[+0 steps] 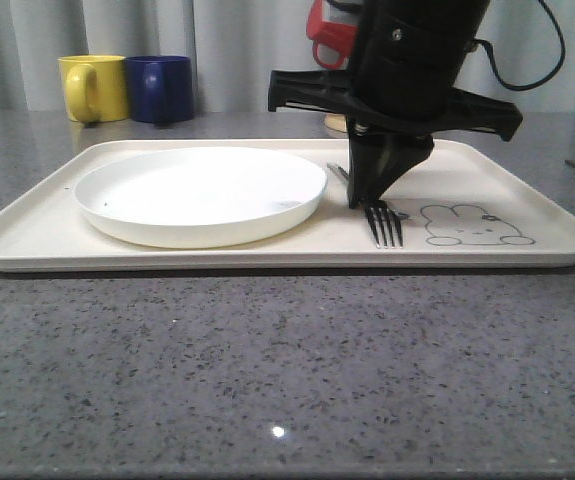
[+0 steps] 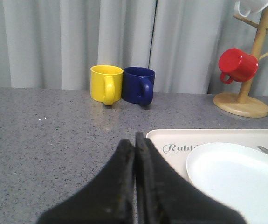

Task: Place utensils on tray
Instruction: 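Carry the fork onto the tray beside the plate and release, then raise the right gripper and move it back to the chopsticks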

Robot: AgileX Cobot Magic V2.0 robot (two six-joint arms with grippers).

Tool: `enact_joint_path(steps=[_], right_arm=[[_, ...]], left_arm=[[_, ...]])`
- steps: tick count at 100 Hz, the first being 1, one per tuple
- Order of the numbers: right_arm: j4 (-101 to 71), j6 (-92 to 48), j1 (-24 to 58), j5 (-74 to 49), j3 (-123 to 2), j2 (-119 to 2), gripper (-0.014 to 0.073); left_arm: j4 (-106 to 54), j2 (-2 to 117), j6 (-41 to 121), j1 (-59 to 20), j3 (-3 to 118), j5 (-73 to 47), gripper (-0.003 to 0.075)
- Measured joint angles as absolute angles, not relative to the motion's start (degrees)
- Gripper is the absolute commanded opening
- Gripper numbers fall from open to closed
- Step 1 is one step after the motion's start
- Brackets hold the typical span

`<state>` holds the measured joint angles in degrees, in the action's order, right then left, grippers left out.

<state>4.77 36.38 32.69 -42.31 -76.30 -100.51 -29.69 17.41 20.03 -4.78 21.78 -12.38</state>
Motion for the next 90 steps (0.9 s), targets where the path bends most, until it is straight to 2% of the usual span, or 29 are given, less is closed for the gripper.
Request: enact_joint_path(steps=[16, 23, 65, 90], right_arm=[[4.8, 36.4, 32.7, -42.2, -76.3, -100.5, 0.0282], [4.8, 36.4, 32.7, -42.1, -76.3, -100.5, 0.0322], [6.3, 35.5, 32.0, -43.8, -76.6, -96.4, 0.0329], [6.9, 26.5, 24.5, -50.2, -76.7, -89.1, 0.0329]], left_arm=[[-29.7, 17.4, 20.0, -4.8, 21.8, -12.4, -0.0019], [-29.7, 17.4, 20.0, -4.8, 21.8, -12.4, -0.0019], [-29.7, 17.4, 20.0, -4.8, 21.8, -12.4, -0.0019], [-29.7, 17.4, 20.0, -4.8, 21.8, -12.4, -0.0019]])
